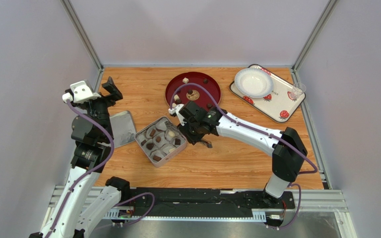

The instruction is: Pack the chocolate

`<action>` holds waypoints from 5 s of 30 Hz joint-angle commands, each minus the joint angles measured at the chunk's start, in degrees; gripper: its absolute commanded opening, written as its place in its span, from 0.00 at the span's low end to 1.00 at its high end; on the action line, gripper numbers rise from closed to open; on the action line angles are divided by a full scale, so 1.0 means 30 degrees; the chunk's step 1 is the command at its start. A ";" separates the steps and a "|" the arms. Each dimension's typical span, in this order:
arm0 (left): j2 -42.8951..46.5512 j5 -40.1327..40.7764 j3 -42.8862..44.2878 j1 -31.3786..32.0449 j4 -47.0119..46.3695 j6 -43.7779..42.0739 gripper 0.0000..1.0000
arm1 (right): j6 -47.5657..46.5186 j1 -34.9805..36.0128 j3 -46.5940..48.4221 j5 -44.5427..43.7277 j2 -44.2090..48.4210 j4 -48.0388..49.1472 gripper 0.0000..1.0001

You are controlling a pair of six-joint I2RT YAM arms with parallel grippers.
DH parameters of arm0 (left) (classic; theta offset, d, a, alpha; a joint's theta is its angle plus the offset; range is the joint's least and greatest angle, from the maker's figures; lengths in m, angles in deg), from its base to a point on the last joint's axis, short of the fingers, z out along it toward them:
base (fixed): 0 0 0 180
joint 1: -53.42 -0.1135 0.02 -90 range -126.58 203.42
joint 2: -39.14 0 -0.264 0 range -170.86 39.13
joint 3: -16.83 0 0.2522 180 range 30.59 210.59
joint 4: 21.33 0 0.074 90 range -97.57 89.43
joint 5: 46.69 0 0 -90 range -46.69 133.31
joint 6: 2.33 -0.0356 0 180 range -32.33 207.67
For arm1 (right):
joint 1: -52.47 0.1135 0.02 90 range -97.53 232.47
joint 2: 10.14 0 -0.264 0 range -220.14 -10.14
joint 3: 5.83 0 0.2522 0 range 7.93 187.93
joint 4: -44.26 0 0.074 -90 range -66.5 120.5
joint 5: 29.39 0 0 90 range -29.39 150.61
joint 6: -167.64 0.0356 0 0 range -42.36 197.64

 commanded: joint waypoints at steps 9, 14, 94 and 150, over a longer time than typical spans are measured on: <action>0.0045 -0.0177 -0.0177 -0.0133 -0.0491 0.0205 0.97 | -0.0592 -0.3338 0.2386 -0.1972 0.1010 0.0347 0.29; -0.0013 -0.0118 -0.0206 -0.0133 -0.0521 0.0117 0.97 | -0.0534 -0.5708 0.3206 -0.2236 0.0484 0.0377 0.29; 0.0015 -0.0118 -0.0089 -0.0279 -0.0374 0.0205 0.97 | 0.0199 -0.9378 0.3533 -0.0653 -0.3328 0.1871 0.20; -0.0072 -0.0411 -0.0118 -0.0279 -0.0316 0.0498 0.97 | -0.0856 -0.0324 0.2476 0.0167 -0.2740 0.0757 0.26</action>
